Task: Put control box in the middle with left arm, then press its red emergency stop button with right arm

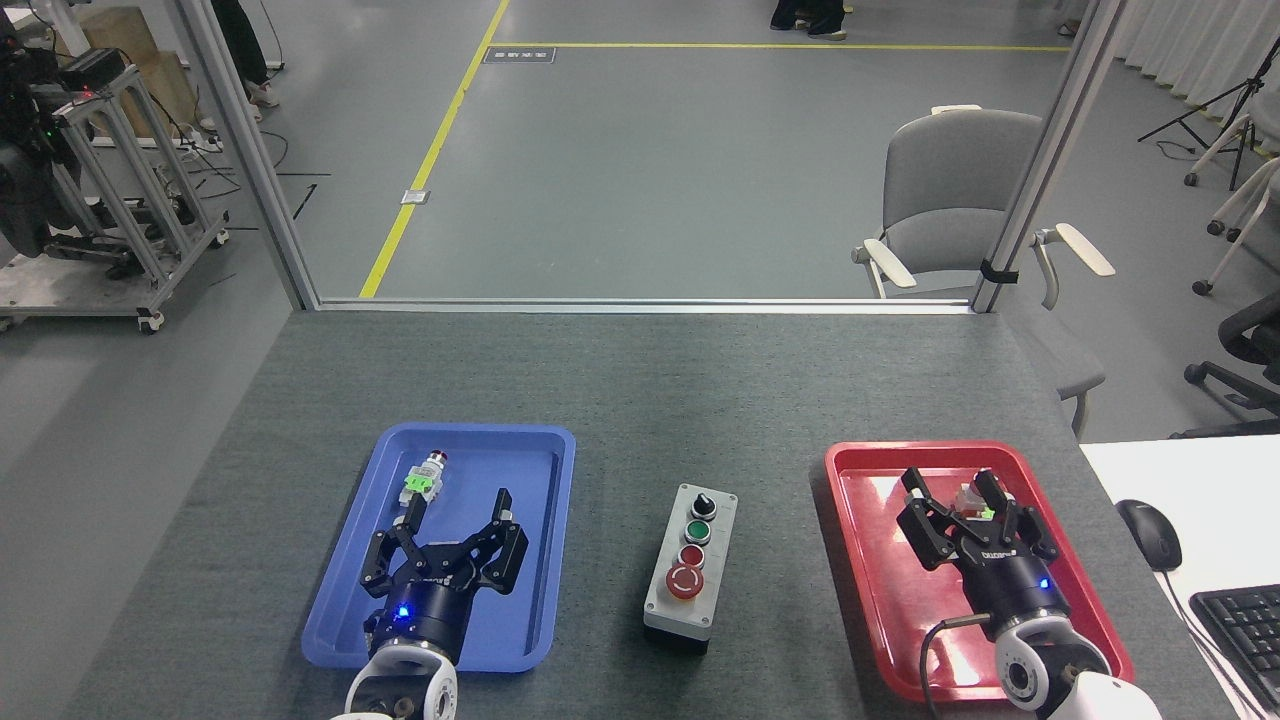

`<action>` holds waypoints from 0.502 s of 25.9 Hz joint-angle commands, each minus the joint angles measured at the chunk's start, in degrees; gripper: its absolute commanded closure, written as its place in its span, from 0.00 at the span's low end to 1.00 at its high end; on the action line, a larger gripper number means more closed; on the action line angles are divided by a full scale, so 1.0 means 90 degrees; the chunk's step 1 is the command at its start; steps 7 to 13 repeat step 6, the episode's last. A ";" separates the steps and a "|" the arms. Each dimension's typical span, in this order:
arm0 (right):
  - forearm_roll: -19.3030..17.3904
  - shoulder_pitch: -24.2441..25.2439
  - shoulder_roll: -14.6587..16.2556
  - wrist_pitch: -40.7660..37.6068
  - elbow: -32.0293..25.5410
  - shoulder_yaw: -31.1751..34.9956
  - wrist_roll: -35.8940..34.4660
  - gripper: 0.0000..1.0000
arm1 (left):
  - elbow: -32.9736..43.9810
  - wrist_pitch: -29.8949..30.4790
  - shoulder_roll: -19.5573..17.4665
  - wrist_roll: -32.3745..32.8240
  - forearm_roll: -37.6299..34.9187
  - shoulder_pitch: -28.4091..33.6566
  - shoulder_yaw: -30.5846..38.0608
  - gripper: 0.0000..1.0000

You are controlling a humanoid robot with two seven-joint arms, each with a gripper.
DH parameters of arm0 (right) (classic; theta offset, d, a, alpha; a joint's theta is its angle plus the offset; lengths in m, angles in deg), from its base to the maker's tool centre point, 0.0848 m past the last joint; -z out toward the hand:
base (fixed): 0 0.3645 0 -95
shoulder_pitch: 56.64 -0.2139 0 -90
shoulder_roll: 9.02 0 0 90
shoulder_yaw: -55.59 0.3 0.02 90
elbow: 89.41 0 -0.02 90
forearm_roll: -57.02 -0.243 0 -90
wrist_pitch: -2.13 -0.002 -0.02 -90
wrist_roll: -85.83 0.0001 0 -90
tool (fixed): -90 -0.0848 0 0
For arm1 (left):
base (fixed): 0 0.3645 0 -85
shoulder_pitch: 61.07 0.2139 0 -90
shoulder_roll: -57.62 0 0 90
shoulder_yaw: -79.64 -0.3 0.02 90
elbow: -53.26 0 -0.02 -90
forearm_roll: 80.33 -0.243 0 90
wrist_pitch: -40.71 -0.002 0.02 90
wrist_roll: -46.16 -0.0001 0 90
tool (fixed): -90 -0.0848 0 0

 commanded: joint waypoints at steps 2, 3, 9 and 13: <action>0.0006 0.0024 0.0009 0.0034 0.0008 0.0011 -0.0002 0.00 | -0.0018 0.0214 0.0111 0.0131 -0.0139 0.0000 0.0221 0.00; -0.0004 0.0024 0.0009 0.0054 0.0008 0.0011 -0.0002 0.00 | -0.0028 0.0223 0.0102 0.0199 -0.0100 0.0000 0.0211 0.00; 0.0006 0.0024 0.0000 0.0073 0.0008 0.0177 -0.0002 0.00 | -0.0028 0.0214 0.0121 0.0453 -0.0080 -0.0020 0.0211 0.00; 0.0006 0.0024 0.0000 0.0073 0.0008 0.0177 -0.0002 0.00 | -0.0028 0.0214 0.0121 0.0453 -0.0080 -0.0020 0.0211 0.00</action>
